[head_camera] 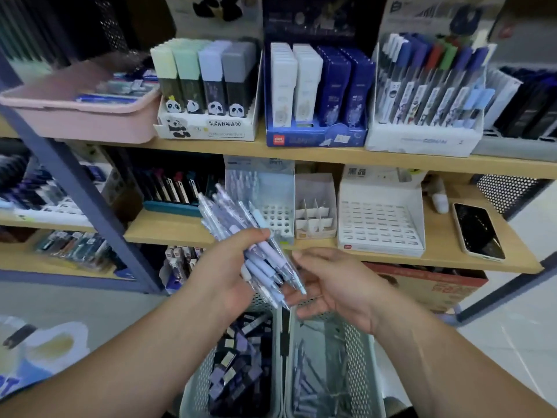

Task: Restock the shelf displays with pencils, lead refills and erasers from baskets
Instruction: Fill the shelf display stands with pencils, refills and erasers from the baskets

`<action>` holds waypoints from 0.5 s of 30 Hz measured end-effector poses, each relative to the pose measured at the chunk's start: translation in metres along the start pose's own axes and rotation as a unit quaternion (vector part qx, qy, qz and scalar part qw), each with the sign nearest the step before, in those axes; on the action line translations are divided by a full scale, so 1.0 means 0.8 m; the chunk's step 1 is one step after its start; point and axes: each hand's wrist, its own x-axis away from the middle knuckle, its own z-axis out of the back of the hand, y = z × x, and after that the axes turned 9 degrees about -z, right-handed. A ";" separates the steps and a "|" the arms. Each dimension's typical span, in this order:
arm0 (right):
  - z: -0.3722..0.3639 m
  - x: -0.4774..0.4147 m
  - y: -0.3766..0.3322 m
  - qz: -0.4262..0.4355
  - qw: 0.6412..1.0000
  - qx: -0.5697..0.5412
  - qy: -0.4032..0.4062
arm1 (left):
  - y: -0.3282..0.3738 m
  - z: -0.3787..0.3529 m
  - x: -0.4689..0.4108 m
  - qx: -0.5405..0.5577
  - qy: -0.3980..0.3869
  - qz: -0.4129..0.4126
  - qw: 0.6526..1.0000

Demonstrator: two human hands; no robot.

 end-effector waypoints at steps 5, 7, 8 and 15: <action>-0.007 -0.040 -0.006 0.010 0.996 0.070 0.047 | -0.001 0.029 -0.041 0.027 -0.013 0.041 0.999; -0.010 -0.053 -0.014 0.013 0.995 0.085 0.042 | 0.003 0.043 -0.056 0.037 -0.004 0.054 0.998; -0.012 -0.060 -0.020 0.018 0.994 0.097 0.036 | 0.007 0.049 -0.062 0.043 0.002 0.061 0.997; -0.026 -0.097 -0.044 0.022 0.977 0.214 -0.003 | 0.030 0.073 -0.094 0.064 0.001 0.057 0.996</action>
